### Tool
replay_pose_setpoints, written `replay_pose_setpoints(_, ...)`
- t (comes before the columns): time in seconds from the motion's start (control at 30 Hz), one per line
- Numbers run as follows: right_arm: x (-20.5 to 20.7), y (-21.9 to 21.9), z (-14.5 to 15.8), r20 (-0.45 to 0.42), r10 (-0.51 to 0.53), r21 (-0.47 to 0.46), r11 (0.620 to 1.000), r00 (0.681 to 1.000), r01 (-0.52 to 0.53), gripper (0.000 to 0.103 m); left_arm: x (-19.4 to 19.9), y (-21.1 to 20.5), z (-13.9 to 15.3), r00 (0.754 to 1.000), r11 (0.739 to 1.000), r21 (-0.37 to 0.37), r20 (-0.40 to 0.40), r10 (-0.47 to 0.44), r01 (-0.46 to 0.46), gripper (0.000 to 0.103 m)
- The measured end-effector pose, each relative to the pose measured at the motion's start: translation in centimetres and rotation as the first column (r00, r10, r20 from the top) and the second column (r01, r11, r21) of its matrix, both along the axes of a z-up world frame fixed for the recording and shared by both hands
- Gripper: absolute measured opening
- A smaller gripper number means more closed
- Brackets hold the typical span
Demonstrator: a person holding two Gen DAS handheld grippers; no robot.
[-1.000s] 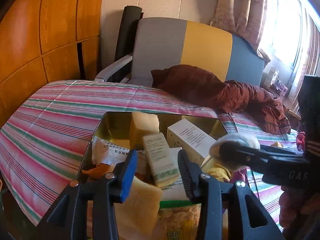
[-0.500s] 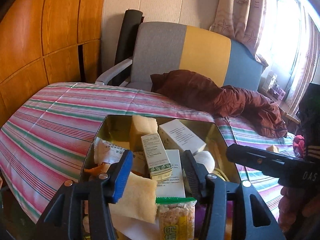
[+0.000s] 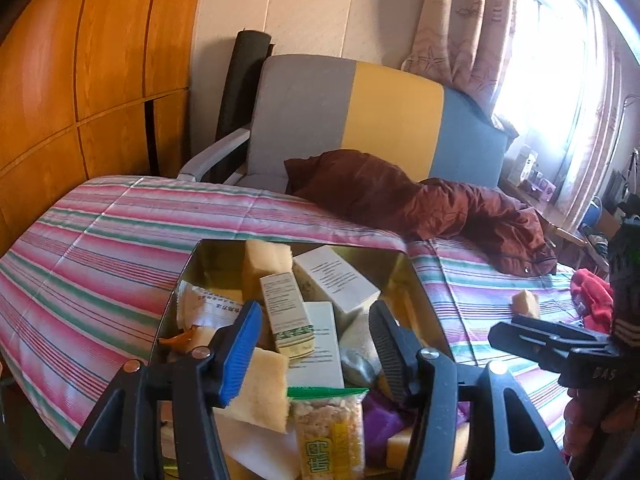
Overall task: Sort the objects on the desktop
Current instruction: 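Move both tools back toward the last items on the sheet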
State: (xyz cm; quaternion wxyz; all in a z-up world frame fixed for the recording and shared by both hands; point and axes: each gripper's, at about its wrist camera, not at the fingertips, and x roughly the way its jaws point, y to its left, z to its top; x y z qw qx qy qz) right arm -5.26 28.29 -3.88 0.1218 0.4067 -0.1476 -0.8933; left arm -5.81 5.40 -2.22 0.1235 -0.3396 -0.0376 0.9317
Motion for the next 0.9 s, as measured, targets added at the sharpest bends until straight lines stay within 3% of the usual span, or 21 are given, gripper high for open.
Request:
replay_pose_setpoints(0.3,2.4,6.2,-2.1,0.081,-0.155,0.008,0.988,0.985,0.154,0.09,0.8,2.0,0.6,0.997,0.997,-0.024,-0.013,-0.074,0.074,0.057)
replay_pose_setpoints(0.57,4.5,14.4,-3.3,0.159,-0.36,0.032,0.933,0.919,0.359,0.09,1.2,4.1,1.1,0.991,0.991,-0.029,-0.017,-0.133,0.133,0.057)
replay_pose_setpoints(0.7,6.6,20.2,-4.2,0.204,-0.504,0.033,0.861,0.839,0.508,0.09,1.4,6.0,1.4,0.984,0.983,-0.035,-0.02,-0.18,0.179,0.057)
replay_pose_setpoints(0.8,8.5,25.0,-5.0,0.23,-0.616,0.026,0.778,0.753,0.628,0.09,1.5,7.5,1.6,0.975,0.975,-0.036,-0.017,-0.22,0.22,0.057)
replay_pose_setpoints(0.9,10.3,29.9,-6.2,0.27,-0.713,0.016,0.676,0.647,0.737,0.09,1.5,9.1,1.3,0.967,0.966,-0.039,-0.001,-0.256,0.256,0.057)
